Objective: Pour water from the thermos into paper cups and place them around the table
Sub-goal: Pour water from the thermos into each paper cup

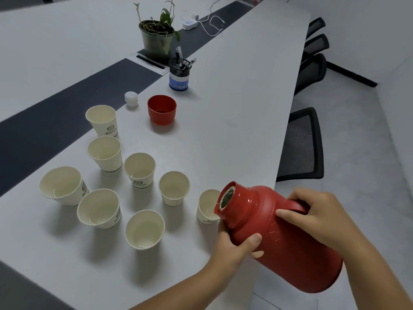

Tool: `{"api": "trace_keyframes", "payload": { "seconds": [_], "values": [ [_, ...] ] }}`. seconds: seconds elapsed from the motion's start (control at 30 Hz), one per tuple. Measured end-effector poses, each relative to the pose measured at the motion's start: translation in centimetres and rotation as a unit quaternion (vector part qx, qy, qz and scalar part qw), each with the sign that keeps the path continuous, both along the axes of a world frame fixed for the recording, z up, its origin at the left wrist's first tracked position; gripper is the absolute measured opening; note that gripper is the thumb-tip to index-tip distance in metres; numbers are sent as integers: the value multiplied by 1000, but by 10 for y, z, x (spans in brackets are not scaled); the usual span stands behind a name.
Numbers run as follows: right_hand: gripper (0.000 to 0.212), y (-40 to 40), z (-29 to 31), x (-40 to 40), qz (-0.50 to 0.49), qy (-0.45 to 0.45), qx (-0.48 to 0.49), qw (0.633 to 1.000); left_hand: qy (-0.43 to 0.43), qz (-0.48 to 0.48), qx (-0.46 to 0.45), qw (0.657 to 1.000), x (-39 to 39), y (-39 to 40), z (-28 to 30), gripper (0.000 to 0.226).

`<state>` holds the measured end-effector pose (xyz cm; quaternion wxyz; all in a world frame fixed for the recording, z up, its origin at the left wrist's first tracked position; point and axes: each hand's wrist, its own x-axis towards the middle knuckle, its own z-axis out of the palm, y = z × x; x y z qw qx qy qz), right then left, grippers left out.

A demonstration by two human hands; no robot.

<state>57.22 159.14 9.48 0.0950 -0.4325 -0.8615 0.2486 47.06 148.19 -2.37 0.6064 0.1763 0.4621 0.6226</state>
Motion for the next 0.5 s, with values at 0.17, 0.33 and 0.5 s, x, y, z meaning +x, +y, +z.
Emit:
{"api": "trace_keyframes", "payload": {
  "seconds": [0.17,0.33,0.5],
  "values": [
    [20,-4,-6,12,-24,55,-15,998,35,-18,18,999,-5,1,9,62],
    [27,-9,-12,26,-46,99,-18,994,102,-34,20,994,-6,1,15,74],
    [29,-19,-11,41,-73,154,-28,985,247,-47,32,967,-12,10,26,88]
  ]
}}
